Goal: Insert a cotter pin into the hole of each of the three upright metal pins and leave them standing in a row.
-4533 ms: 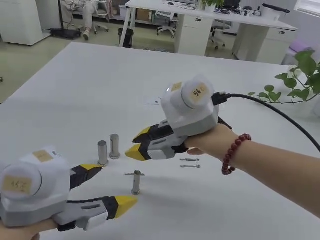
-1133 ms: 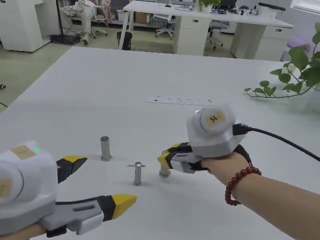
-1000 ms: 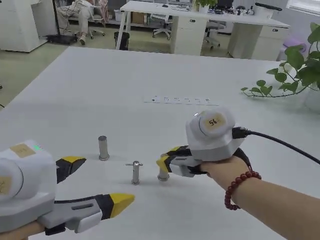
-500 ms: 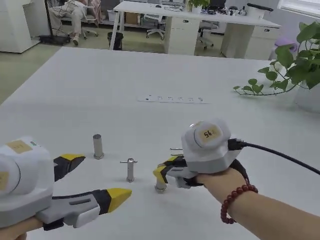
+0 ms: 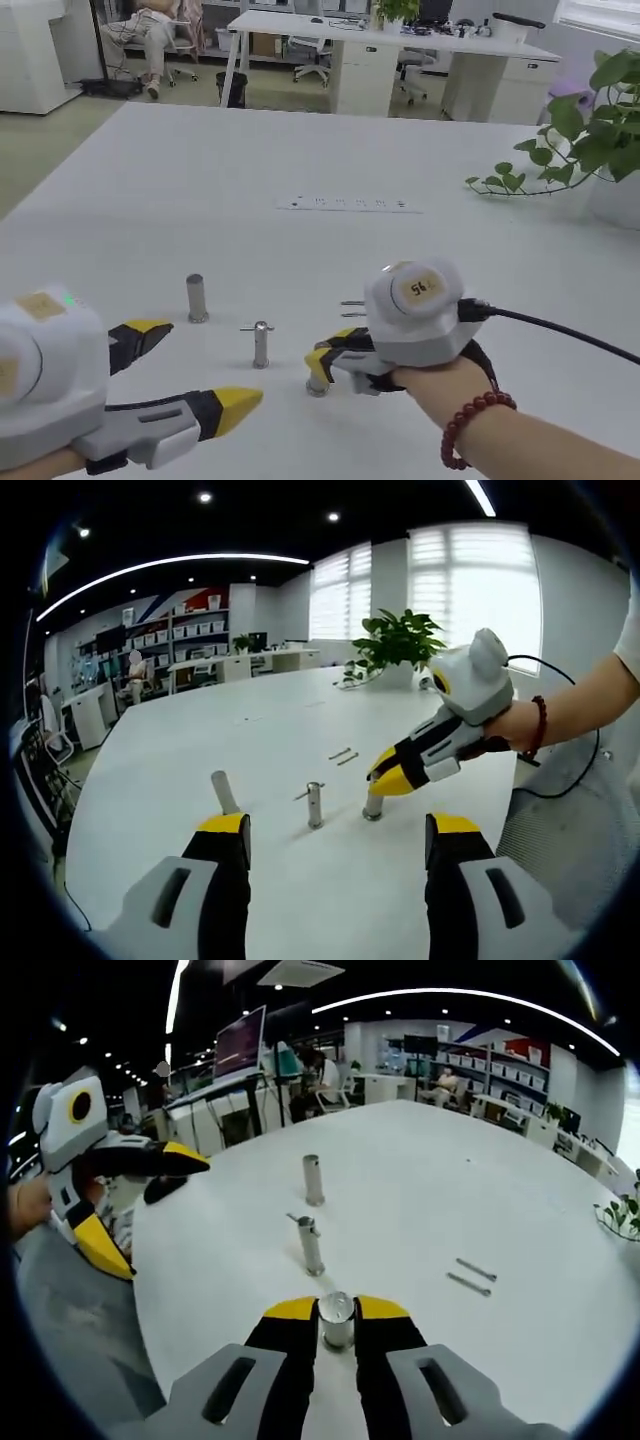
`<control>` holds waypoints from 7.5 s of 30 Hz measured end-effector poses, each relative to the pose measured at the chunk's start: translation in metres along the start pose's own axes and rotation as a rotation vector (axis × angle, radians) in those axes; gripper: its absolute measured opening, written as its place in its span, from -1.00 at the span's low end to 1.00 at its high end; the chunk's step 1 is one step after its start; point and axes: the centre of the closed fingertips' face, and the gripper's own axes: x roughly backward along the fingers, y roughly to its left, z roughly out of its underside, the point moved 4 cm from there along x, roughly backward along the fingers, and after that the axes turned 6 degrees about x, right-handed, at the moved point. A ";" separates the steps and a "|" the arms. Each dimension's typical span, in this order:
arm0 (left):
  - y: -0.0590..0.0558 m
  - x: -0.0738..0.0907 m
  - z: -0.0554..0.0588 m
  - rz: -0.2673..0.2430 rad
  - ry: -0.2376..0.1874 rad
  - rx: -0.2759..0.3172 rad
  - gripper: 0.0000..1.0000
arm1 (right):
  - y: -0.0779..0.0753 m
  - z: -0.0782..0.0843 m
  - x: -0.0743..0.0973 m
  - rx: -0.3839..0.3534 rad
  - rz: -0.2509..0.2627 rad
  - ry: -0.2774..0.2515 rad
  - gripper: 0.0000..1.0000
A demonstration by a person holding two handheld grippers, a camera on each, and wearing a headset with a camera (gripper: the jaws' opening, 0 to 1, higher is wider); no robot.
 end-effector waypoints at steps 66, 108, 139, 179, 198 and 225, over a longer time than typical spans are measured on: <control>-0.016 -0.007 -0.004 0.018 -0.050 0.043 0.99 | -0.119 0.008 -0.014 0.196 -0.111 0.183 -0.52; -0.013 -0.007 0.004 -0.009 -0.009 -0.009 0.73 | -0.122 0.021 -0.038 0.471 -0.260 0.464 -0.90; -0.018 -0.018 -0.021 0.040 -0.011 0.006 0.33 | -0.116 -0.009 0.008 0.662 -0.096 0.288 -0.96; -0.039 -0.070 -0.046 0.237 0.037 0.249 -0.48 | -0.003 -0.056 0.048 0.919 -0.112 0.016 -0.96; -0.042 -0.065 -0.050 0.273 0.015 0.363 -0.92 | 0.014 -0.061 0.052 0.984 -0.130 -0.006 -0.96; -0.029 -0.063 -0.054 0.286 -0.023 0.245 -1.00 | 0.014 -0.063 0.055 0.685 -0.221 -0.073 -0.80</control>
